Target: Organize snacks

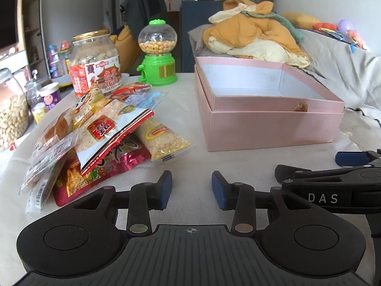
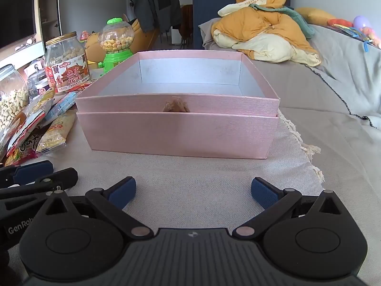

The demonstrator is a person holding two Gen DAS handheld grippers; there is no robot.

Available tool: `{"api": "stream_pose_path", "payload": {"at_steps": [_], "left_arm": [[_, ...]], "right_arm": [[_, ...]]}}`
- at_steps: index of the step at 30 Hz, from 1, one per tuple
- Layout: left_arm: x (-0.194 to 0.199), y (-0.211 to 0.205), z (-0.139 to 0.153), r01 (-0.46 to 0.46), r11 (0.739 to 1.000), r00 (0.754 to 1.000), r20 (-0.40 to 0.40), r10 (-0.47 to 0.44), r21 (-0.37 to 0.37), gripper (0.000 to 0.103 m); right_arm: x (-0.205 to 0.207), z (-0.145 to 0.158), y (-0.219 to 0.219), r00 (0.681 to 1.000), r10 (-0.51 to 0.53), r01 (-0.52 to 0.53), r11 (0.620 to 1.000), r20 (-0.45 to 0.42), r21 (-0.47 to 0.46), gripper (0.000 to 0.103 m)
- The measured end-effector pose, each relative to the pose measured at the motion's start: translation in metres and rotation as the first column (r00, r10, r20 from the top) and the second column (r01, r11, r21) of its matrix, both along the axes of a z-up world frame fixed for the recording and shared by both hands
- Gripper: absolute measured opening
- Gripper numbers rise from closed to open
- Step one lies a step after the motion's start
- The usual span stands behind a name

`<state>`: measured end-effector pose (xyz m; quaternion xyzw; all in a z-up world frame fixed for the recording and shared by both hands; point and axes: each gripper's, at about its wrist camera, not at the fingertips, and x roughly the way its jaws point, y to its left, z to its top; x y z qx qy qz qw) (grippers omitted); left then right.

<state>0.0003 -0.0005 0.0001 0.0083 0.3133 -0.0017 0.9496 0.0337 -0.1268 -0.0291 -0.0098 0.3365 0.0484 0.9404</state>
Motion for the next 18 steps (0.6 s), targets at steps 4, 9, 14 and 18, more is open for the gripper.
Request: {"api": "stream_pose_path", "payload": {"at_steps": [4, 9, 14, 18], "left_arm": [[0.0001, 0.0005, -0.0001, 0.0, 1.0, 1.0, 0.0, 0.0, -0.002, 0.043], [0.0001, 0.0005, -0.0001, 0.0, 1.0, 1.0, 0.0, 0.0, -0.002, 0.043], [0.0001, 0.0005, -0.0001, 0.0, 1.0, 1.0, 0.0, 0.0, -0.002, 0.043], [0.0001, 0.0005, -0.0001, 0.0, 1.0, 1.0, 0.0, 0.0, -0.003, 0.043]], "right_arm": [[-0.0001, 0.0001, 0.0003, 1.0, 0.0, 0.0, 1.0, 0.004, -0.003, 0.103], [-0.0001, 0.0001, 0.0007, 1.0, 0.0, 0.0, 1.0, 0.004, -0.003, 0.103], [0.0004, -0.0002, 0.0013, 1.0, 0.0, 0.0, 1.0, 0.004, -0.003, 0.103], [0.0007, -0.0004, 0.0018, 1.0, 0.0, 0.0, 1.0, 0.004, -0.003, 0.103]]}}
